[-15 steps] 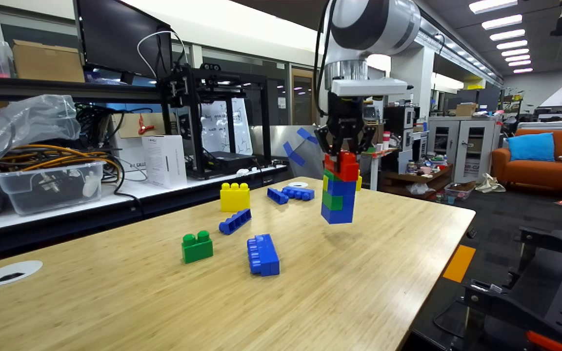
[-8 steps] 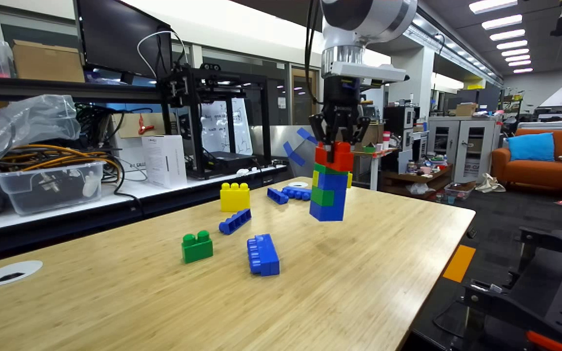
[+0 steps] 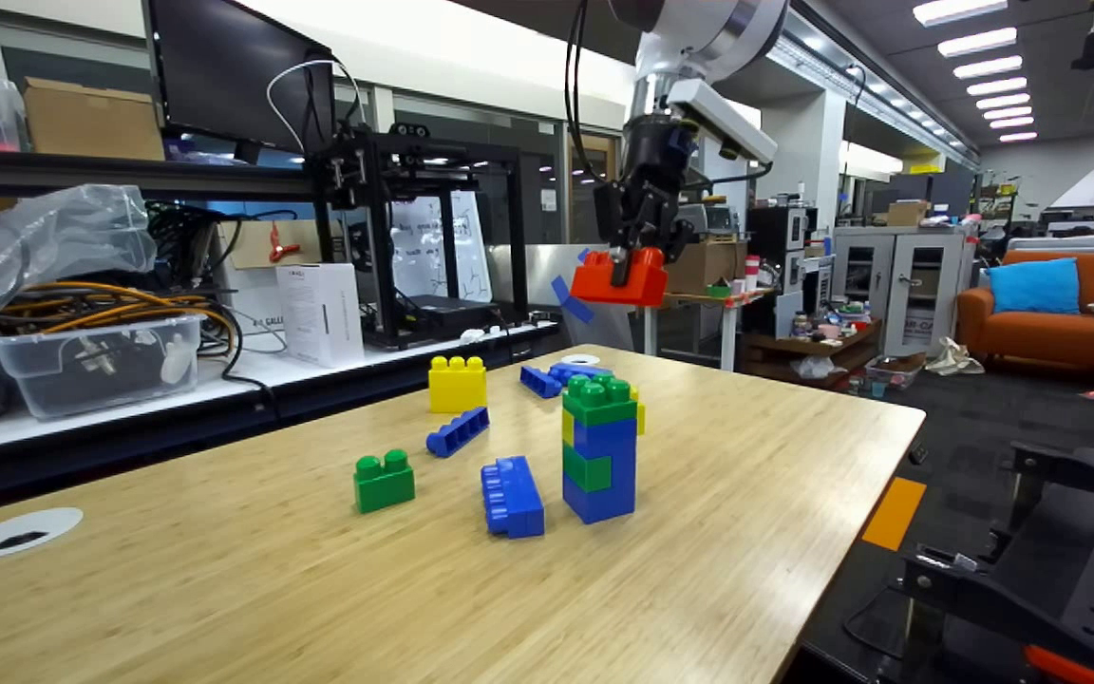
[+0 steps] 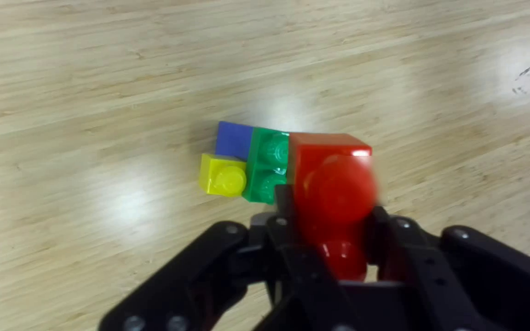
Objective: Detach the red Lego from the stack of Lego's and put it on the table
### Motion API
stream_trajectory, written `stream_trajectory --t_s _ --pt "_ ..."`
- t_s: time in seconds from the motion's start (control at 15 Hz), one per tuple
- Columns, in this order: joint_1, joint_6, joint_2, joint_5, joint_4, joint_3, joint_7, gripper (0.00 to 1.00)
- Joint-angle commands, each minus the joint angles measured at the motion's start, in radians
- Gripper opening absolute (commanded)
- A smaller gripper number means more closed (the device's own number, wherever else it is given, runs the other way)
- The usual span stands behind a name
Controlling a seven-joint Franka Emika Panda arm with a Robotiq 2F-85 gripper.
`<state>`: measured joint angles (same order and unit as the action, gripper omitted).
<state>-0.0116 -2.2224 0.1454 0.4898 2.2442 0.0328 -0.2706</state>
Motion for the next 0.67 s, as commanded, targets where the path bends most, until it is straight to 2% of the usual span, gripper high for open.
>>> stream_trajectory --t_s 0.0,0.13,0.4,0.6 --pt "0.049 0.102 0.058 0.036 -0.066 0.001 -0.112 0.11" --pt "0.062 0.111 0.085 0.012 -0.086 -0.005 -0.099 0.11" --pt "0.06 0.035 0.152 -0.068 -0.112 -0.034 0.022 0.11" --pt "0.045 -0.075 0.212 -0.212 -0.103 -0.074 0.177 0.11"
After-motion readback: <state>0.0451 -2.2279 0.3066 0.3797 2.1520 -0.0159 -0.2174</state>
